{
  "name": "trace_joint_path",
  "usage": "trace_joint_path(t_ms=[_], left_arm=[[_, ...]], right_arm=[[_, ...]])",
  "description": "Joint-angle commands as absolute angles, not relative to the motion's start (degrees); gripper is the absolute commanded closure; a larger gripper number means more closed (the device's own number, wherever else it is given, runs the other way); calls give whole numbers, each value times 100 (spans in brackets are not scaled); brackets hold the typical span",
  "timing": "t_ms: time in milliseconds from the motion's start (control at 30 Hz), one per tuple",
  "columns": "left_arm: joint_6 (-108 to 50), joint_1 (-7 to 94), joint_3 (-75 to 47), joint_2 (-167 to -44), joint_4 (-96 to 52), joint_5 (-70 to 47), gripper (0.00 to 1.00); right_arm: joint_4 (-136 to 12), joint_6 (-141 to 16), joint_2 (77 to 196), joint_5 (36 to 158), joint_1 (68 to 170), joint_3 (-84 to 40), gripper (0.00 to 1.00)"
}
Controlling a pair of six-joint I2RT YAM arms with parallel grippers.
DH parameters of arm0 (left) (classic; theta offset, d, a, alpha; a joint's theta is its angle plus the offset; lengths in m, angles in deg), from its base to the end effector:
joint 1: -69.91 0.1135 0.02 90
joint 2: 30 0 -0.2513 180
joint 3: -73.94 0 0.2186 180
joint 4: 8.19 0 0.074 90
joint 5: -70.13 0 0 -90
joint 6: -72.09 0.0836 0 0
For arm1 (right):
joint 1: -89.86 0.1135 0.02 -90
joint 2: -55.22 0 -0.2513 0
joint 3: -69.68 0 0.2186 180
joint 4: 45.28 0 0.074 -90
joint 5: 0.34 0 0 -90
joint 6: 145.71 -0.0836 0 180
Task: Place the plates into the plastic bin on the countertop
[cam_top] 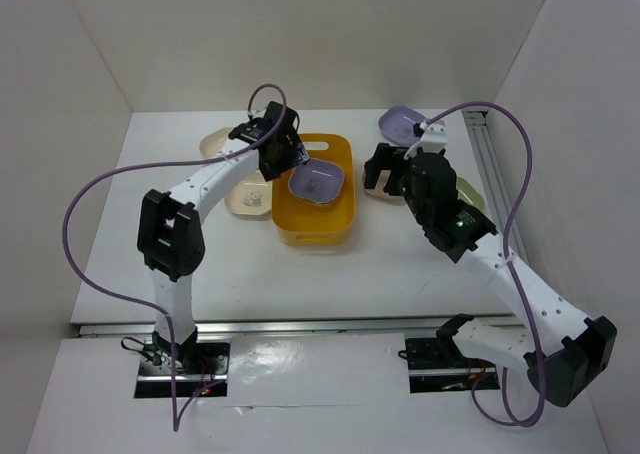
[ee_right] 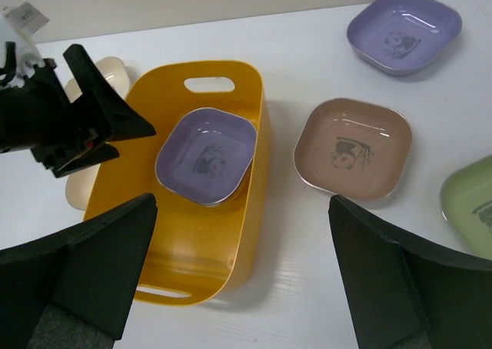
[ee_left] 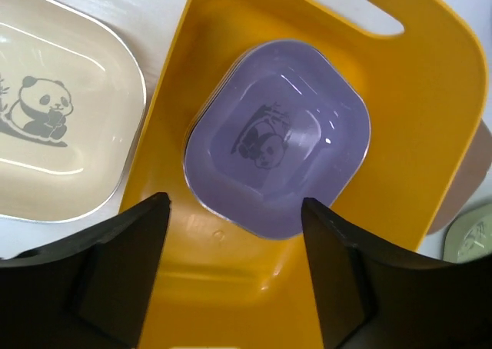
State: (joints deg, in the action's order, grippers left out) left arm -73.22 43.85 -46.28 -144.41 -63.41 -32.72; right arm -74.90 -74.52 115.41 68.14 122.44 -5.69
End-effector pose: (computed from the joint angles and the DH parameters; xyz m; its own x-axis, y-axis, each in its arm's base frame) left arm 0.4057 -0.1777 0.2464 -0.6335 -0.5826 -0.5092 -0.3911 0.8090 -0.4389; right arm 0.2297 0.1104 0.3509 -0.2639 0.1873 -0.9462 -0.1231 0.9664 0.2257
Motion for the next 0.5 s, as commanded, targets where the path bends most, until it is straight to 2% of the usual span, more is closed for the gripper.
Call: trace_joint_path(t_ms=[0,100,167,267,467], left_arm=[[-7066,4345,-4509,-13531,-6050,-3287,16],[-7012,4459,-4324,-13109,-6287,-3867,9],[-7090,4669,-4079,-12976,-6594,-3930,0],[-7161,5266,-3509,-12686,-6736,-4009,0],[-7030,6138,-2523,-12037,-6631,-3702,0]], right_arm=[[-7273,-7479,11577,6909,12081,-453,0],[-7273,-7951,12050,7013,11809,-295,0],[-7089,-8128,12350,7547,11343,-154,0],[-6607,-8340,13087,8189,10877,92,0],[-6358,-7893,14266,8070,10560,-381,0]])
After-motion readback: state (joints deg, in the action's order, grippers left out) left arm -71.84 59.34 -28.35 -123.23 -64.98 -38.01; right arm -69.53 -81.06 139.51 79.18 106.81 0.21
